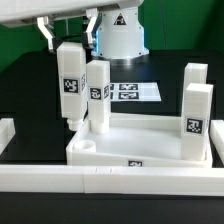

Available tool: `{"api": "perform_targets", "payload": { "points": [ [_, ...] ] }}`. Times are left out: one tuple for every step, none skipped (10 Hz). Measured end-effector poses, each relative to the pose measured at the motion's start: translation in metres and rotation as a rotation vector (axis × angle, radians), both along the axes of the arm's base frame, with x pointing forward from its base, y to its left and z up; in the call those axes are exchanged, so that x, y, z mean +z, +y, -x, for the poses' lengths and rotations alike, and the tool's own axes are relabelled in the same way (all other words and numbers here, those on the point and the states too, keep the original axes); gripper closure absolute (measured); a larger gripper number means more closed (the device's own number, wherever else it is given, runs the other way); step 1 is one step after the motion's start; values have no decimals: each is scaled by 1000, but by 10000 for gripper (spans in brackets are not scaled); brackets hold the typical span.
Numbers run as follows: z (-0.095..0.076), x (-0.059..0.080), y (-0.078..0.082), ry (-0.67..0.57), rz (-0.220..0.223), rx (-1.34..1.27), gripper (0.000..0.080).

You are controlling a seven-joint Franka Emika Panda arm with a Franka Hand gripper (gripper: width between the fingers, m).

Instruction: Assemble desk

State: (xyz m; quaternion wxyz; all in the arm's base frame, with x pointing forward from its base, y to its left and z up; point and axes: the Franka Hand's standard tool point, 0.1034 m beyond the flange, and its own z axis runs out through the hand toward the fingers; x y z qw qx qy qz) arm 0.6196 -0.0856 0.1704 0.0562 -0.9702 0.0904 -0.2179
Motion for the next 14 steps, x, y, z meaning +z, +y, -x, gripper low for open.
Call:
{"api": "perform_targets", "payload": {
  "points": [
    [1, 0, -2, 2, 3, 1, 499],
    [1, -1, -3, 3, 6, 4, 499],
    [1, -1, -3, 4, 6, 3, 499],
    [1, -3, -2, 5, 8, 4, 499],
    [0, -7, 1, 9, 10, 9, 499],
    [-2, -11, 3, 14, 13, 13, 499],
    [-2, -15, 3, 21, 17, 18, 499],
    [-1, -18, 3, 27, 16, 13, 499],
    [0, -20, 5, 31, 15, 11, 499],
    [0, -22, 5, 36, 16, 13, 499],
    [0, -24, 5, 37, 19, 13, 499],
    [0, -24, 5, 36, 25, 19, 499],
    [-1, -24, 5, 36, 27, 22, 499],
    [-1, -24, 5, 36, 28, 22, 499]
  ]
}}
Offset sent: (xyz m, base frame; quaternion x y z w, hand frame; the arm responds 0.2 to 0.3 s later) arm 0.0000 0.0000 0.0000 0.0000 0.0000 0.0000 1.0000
